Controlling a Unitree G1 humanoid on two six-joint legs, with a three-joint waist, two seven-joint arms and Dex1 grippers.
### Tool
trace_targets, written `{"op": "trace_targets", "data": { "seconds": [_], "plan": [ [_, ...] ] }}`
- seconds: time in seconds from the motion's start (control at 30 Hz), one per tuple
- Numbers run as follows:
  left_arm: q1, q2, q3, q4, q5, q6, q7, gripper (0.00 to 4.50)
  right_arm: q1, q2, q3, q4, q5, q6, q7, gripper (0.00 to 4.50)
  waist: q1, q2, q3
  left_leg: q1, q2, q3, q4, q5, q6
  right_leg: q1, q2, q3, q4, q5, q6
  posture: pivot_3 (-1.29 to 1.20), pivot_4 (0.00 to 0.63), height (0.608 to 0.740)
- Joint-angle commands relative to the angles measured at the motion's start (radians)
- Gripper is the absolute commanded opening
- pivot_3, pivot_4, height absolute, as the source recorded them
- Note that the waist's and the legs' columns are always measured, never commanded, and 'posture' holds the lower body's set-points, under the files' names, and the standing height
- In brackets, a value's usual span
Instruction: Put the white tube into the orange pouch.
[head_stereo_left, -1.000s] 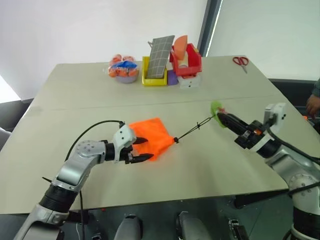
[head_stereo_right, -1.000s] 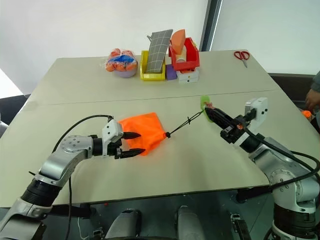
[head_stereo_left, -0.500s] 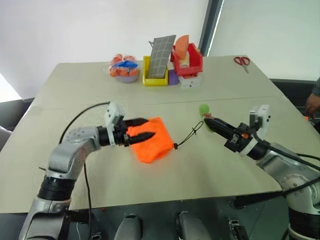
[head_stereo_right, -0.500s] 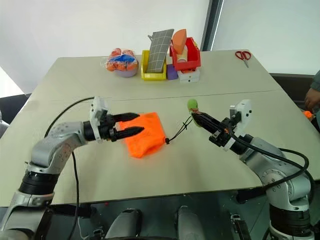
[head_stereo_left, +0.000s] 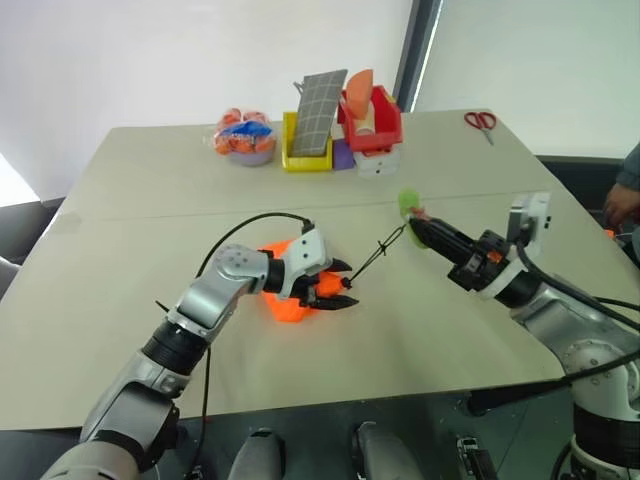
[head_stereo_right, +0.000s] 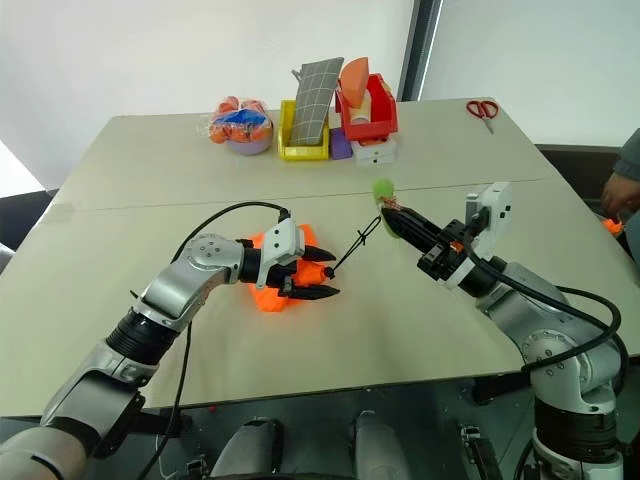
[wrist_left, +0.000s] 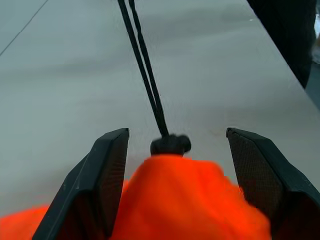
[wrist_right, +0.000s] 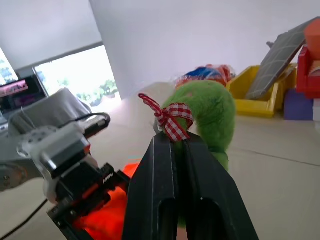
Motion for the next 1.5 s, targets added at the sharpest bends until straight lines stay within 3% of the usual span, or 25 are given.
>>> {"op": "trace_targets", "data": {
  "seconds": [0.03,0.3,0.97,1.07,1.2,1.23,1.5],
  "plan": [
    [0.007,-0.010,0.042,0.023,-0.004,-0.034,-0.001,3.31,0.012,0.009,-0.020,-0.058,0.038,-0.020,-0.017,0.00,0.000,0.000,0.000,0.000,0.000,0.000,0.000,0.000,0.000,0.000,0.000,0.000,0.000,0.000,0.000,0.00,0.150,0.740],
    [0.035,-0.050,0.087,0.035,-0.027,-0.032,0.006,3.31,0.026,0.019,-0.001,-0.048,0.028,-0.029,-0.015,0.00,0.001,0.000,0.000,0.000,0.000,0.000,0.000,0.000,0.000,0.000,0.000,0.000,0.000,0.000,0.000,0.00,0.150,0.740],
    [0.063,-0.087,0.043,-0.001,0.073,-0.061,0.079,3.31,0.027,0.013,-0.007,-0.047,0.033,-0.029,-0.011,0.00,0.000,0.000,0.000,0.001,0.000,0.000,0.000,0.000,0.000,0.001,0.000,0.000,0.000,0.000,0.000,0.00,0.150,0.740],
    [0.074,-0.076,0.031,-0.011,0.098,-0.066,0.081,2.46,0.026,0.014,-0.006,-0.045,0.032,-0.031,-0.010,0.00,0.001,0.000,0.000,0.001,0.000,0.000,0.000,0.000,0.000,0.001,0.000,0.000,0.000,0.000,0.000,0.00,0.150,0.740],
    [0.081,-0.074,0.038,-0.013,0.108,-0.070,0.087,0.36,0.021,0.015,-0.002,-0.041,0.029,-0.032,-0.008,0.00,0.001,0.000,0.000,0.001,0.000,0.000,0.000,0.000,0.000,0.001,0.000,0.000,0.000,0.000,0.000,0.00,0.150,0.740],
    [0.080,-0.075,0.043,-0.012,0.106,-0.070,0.089,0.07,0.021,0.015,-0.001,-0.041,0.029,-0.032,-0.008,0.00,0.001,0.000,0.000,0.001,0.000,0.000,0.000,0.000,0.000,0.001,0.000,0.000,0.000,0.000,0.000,0.00,0.150,0.740],
    [0.084,-0.084,0.073,-0.017,0.072,-0.051,0.091,0.07,0.019,0.013,0.004,-0.038,0.022,-0.032,-0.005,0.00,0.001,0.000,0.000,0.000,0.000,0.000,0.000,0.000,0.000,0.001,0.000,0.000,0.000,0.000,0.000,0.00,0.150,0.740]
  ]
}}
